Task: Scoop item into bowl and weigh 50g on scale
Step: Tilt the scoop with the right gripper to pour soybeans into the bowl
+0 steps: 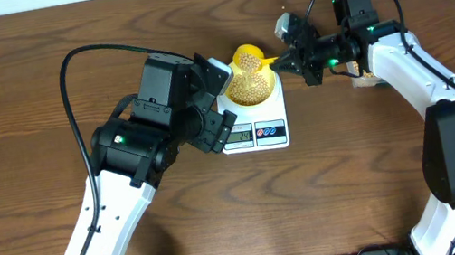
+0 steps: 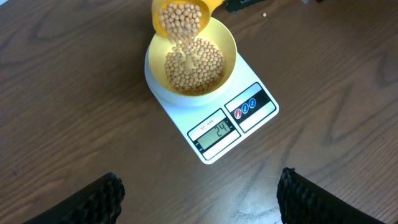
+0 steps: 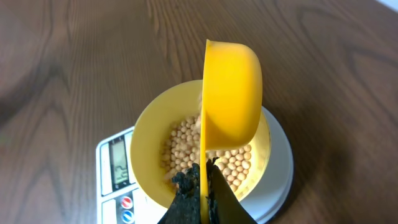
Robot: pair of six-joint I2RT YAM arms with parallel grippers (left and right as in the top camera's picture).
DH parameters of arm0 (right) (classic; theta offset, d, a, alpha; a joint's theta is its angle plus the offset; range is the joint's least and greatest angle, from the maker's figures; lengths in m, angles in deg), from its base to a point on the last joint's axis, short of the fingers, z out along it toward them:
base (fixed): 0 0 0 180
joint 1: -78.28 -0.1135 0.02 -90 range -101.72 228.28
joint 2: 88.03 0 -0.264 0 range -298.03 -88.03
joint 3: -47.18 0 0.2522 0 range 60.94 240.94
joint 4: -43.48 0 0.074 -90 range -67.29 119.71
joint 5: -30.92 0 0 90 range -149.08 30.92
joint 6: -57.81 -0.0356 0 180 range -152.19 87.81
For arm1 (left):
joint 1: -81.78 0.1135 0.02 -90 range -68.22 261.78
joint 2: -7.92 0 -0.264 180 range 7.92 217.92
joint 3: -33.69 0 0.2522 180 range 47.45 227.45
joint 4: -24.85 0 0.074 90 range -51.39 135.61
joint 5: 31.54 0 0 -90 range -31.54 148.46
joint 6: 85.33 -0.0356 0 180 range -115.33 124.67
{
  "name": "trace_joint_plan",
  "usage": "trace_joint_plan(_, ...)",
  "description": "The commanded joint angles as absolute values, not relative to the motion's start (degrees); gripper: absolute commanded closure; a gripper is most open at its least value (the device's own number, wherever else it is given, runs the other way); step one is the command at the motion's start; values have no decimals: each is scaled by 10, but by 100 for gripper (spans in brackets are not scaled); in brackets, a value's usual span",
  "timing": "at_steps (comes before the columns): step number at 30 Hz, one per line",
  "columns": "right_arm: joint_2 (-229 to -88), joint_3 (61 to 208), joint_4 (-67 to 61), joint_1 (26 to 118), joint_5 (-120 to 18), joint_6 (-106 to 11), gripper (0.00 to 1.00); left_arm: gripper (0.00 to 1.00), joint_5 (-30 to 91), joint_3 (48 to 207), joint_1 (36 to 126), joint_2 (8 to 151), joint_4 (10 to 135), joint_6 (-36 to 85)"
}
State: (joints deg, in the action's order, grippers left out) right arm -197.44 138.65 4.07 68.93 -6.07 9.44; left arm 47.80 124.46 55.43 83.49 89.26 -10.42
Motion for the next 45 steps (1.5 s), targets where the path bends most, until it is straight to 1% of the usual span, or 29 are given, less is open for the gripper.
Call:
trace_joint_plan(1,-1979,1388,42,684,-52,172,99,19,471,1249,557,835,894,-109)
trace_joint_plan(8,-1979,1388,42,684,-52,233,99,19,471,1249,557,835,894,-109)
trace_joint_plan(16,-1979,1388,42,684,-52,347,99,19,471,1249,557,835,894,-109)
trace_joint_plan(19,-1979,1388,43,684,-52,372,99,19,471,1249,557,835,894,-109)
trace_joint_plan(31,-1979,1388,37,684,-52,372,99,19,471,1249,557,835,894,-109)
trace_joint_plan(39,-1976,1389,38,685,-38,318,99,19,471,1249,557,835,894,-109)
trace_joint_plan(45,-1953,1389,38,685,-39,304,99,19,471,1249,557,835,894,-109)
